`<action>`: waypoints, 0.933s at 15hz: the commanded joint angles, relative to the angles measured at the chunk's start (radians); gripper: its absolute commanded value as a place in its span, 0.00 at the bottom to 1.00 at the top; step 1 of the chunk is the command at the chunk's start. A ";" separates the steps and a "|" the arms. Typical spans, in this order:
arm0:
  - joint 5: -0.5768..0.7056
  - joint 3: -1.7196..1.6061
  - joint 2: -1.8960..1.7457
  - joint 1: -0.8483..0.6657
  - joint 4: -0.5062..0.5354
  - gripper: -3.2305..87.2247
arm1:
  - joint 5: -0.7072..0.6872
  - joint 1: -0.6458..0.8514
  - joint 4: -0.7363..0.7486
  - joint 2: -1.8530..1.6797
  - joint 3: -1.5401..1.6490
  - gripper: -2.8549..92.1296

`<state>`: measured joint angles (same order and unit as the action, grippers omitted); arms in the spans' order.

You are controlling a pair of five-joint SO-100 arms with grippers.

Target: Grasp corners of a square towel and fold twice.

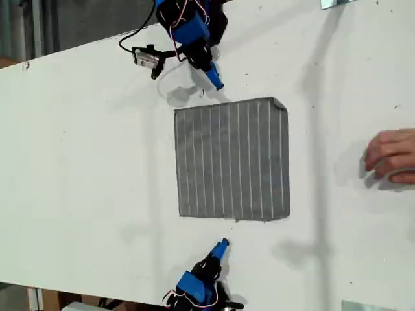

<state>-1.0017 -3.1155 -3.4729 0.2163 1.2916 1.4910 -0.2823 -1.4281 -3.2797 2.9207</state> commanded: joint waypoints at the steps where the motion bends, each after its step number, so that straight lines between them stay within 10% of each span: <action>1: 0.008 -0.005 -0.003 0.006 0.005 0.19 | -0.015 0.008 -0.008 -0.003 -0.025 0.27; 14: -0.083 -0.005 -0.003 -0.192 0.006 0.19 | -0.015 0.021 -0.008 -0.003 -0.025 0.27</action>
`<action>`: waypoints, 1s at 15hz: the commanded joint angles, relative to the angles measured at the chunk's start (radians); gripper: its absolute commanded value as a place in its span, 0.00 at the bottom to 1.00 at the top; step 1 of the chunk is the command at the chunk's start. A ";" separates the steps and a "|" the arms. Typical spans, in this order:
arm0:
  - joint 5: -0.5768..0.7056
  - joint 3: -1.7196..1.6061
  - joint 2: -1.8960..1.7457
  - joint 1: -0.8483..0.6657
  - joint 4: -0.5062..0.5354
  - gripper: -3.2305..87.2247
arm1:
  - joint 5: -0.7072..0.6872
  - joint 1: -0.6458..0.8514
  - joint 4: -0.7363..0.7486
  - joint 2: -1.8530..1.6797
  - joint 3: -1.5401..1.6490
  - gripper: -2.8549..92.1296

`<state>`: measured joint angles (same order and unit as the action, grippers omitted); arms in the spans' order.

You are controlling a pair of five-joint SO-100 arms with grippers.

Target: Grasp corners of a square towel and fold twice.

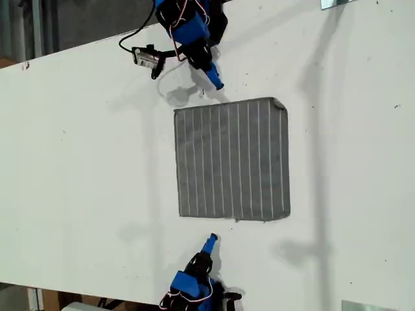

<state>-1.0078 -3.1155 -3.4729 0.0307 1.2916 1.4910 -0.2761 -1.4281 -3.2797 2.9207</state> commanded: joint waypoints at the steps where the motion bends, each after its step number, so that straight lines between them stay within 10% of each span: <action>1: -0.357 -0.005 -0.002 0.052 0.008 0.19 | -0.023 0.049 -0.006 -0.003 -0.021 0.26; 6: -0.623 0.008 -0.005 0.087 0.034 0.20 | -0.021 0.133 -0.043 -0.012 -0.089 0.32; 11: -0.560 -0.005 -0.006 -0.017 -0.080 0.22 | -0.084 0.252 0.080 0.002 -0.080 0.55; 15: -0.410 0.133 0.313 -0.322 -0.017 0.21 | -0.075 0.118 -0.032 1.335 -0.884 0.60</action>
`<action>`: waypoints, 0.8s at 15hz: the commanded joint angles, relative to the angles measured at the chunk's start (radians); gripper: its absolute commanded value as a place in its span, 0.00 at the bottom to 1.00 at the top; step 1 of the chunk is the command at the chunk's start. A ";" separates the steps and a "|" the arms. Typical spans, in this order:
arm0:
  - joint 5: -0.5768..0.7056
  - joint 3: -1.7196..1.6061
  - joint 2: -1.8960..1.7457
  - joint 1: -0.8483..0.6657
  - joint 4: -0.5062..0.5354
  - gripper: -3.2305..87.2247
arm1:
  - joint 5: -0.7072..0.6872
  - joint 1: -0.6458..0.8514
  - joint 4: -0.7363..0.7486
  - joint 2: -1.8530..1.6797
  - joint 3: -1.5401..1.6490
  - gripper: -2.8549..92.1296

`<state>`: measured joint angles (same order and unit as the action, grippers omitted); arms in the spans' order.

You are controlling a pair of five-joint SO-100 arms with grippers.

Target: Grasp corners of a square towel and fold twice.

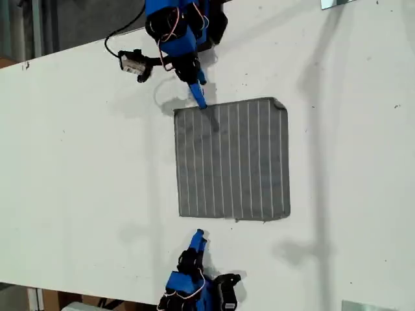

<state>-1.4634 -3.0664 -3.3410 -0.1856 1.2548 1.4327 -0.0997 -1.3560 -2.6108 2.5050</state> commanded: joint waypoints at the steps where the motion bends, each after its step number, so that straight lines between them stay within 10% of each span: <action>1: 0.089 0.152 0.339 -0.144 0.006 0.21 | -0.012 -0.127 -0.249 0.916 -0.721 0.60; 5: 0.236 0.173 0.509 -0.238 -0.156 0.23 | 0.169 -0.422 -0.517 1.316 -1.250 0.58; 12: 0.215 0.081 0.255 -0.253 -0.055 0.24 | 0.327 -0.612 -0.606 1.582 -1.597 0.56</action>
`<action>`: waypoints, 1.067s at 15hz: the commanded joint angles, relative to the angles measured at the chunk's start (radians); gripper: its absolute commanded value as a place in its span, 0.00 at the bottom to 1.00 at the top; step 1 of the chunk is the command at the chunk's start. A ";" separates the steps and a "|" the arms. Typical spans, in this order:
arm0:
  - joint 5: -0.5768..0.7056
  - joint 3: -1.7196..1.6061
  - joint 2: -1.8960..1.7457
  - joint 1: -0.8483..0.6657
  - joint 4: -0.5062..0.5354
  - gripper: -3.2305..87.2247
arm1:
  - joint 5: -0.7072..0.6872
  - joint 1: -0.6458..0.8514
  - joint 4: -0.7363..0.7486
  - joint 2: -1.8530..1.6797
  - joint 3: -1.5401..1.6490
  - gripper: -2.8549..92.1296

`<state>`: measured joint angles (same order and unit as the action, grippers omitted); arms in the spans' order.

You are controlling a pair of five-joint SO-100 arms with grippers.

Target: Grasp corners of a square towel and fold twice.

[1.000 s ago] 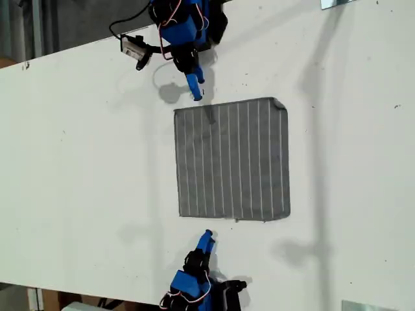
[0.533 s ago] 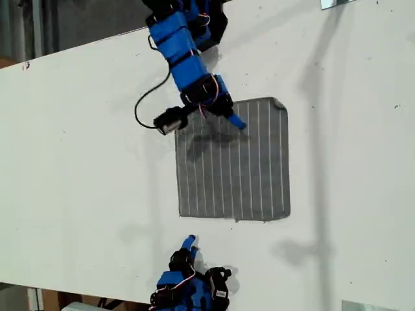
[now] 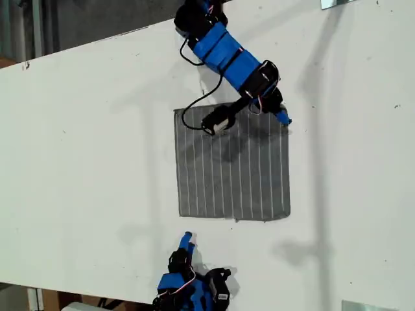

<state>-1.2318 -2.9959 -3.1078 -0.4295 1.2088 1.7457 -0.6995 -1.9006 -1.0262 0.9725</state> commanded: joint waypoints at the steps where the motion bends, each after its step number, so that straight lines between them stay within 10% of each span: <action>1: -0.018 0.018 0.057 -0.009 -0.028 0.24 | 0.005 -0.015 -0.041 0.054 -0.078 0.56; 9: -0.028 0.184 0.577 0.009 -0.210 0.23 | 0.000 0.021 -0.032 0.204 0.023 0.51; 13: -0.035 0.164 0.528 0.015 -0.201 0.23 | 0.008 0.044 0.072 0.222 0.057 0.16; 16: -0.035 0.164 0.528 0.015 -0.201 0.23 | -0.002 0.052 0.141 0.222 0.092 0.08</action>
<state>-1.2533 -2.8624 -2.5756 -0.4280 1.0109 1.7487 -0.6443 -1.7763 -0.8099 1.0324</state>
